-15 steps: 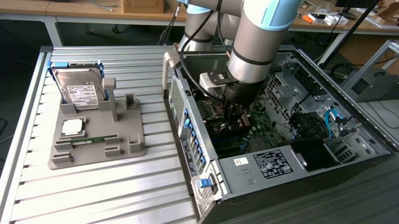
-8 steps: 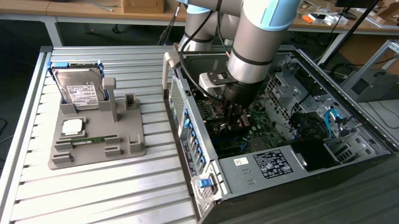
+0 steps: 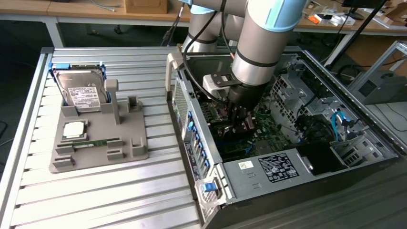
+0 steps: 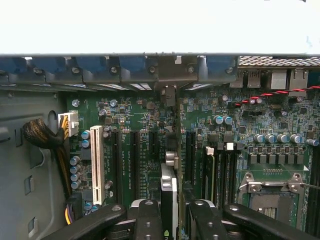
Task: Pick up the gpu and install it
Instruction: 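Insert the gpu into the slot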
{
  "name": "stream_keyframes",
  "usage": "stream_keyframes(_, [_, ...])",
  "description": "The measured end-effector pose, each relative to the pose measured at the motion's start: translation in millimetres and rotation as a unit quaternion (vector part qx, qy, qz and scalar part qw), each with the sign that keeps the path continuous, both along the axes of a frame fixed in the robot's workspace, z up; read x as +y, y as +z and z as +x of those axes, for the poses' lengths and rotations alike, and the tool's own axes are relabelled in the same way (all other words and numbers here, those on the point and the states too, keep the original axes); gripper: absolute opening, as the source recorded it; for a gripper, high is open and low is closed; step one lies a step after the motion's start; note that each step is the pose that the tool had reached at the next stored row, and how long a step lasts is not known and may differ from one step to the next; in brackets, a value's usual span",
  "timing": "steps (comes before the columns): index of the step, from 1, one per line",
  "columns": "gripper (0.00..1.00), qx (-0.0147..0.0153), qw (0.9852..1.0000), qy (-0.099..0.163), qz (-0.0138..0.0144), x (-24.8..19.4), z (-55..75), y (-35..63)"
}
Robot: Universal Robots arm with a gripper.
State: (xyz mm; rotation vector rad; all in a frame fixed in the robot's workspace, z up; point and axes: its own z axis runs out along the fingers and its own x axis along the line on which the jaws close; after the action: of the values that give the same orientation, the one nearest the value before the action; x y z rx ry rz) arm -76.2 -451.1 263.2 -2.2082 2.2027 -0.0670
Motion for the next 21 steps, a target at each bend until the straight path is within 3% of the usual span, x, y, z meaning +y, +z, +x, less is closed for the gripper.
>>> stream_keyframes(7, [0.27, -0.0001, 1.0000, 0.000, -0.0009, 0.1, 0.0, -0.1])
stream_keyframes(13, [0.27, 0.0000, 1.0000, -0.001, -0.0081, 0.2, 0.0, -0.1])
stream_keyframes(21, [0.27, 0.0000, 1.0000, -0.001, -0.0081, 0.7, 0.0, 0.0])
